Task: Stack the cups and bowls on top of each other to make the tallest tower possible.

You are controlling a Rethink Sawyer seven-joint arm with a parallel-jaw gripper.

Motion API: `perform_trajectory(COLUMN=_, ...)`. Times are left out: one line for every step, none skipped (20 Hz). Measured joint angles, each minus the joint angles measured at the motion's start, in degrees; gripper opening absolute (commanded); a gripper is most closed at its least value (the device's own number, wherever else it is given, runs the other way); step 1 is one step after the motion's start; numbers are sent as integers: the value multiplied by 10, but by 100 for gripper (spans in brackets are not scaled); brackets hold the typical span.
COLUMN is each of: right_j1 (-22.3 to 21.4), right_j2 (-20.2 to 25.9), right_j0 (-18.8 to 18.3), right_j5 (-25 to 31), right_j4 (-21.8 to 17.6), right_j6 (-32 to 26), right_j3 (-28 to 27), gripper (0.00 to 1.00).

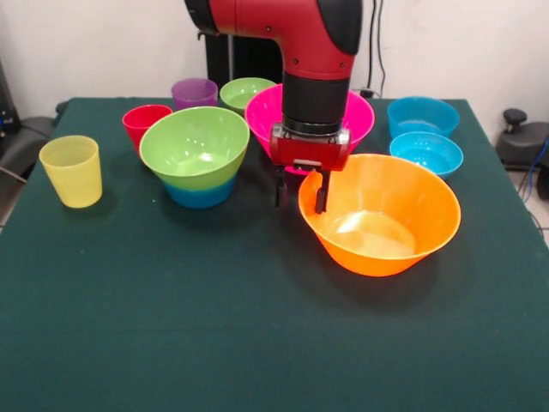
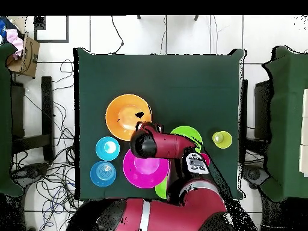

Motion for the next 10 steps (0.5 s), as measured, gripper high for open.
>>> perform_trajectory(right_j1=2, right_j2=0, right_j0=0, right_j5=0, right_j4=0, right_j6=0, right_j3=0, gripper=100)
perform_trajectory(right_j1=3, right_j2=0, right_j0=0, right_j5=0, right_j4=0, right_j6=0, right_j3=-1, gripper=100)
perform_trajectory(right_j1=6, right_j2=0, right_j0=0, right_j5=-2, right_j4=0, right_j6=0, right_j3=-1, gripper=100)
perform_trajectory(right_j1=7, right_j2=0, right_j0=0, right_j5=-3, right_j4=0, right_j6=0, right_j3=-1, gripper=100)
perform_trajectory(right_j1=8, right_j2=0, right_j0=0, right_j5=-5, right_j4=0, right_j6=0, right_j3=-1, gripper=100)
perform_trajectory(right_j1=9, right_j2=0, right_j0=0, right_j5=-6, right_j4=0, right_j6=0, right_j3=-1, gripper=100)
perform_trajectory(right_j1=11, right_j2=0, right_j0=0, right_j5=-12, right_j4=0, right_j6=0, right_j3=-1, gripper=100)
perform_trajectory(right_j1=13, right_j2=0, right_j0=0, right_j5=-15, right_j4=0, right_j6=0, right_j3=-1, gripper=100)
perform_trajectory(right_j1=14, right_j2=0, right_j0=0, right_j5=-18, right_j4=0, right_j6=0, right_j3=-1, gripper=100)
perform_trajectory(right_j1=16, right_j2=0, right_j0=0, right_j5=-22, right_j4=0, right_j6=0, right_j3=-2, gripper=100)
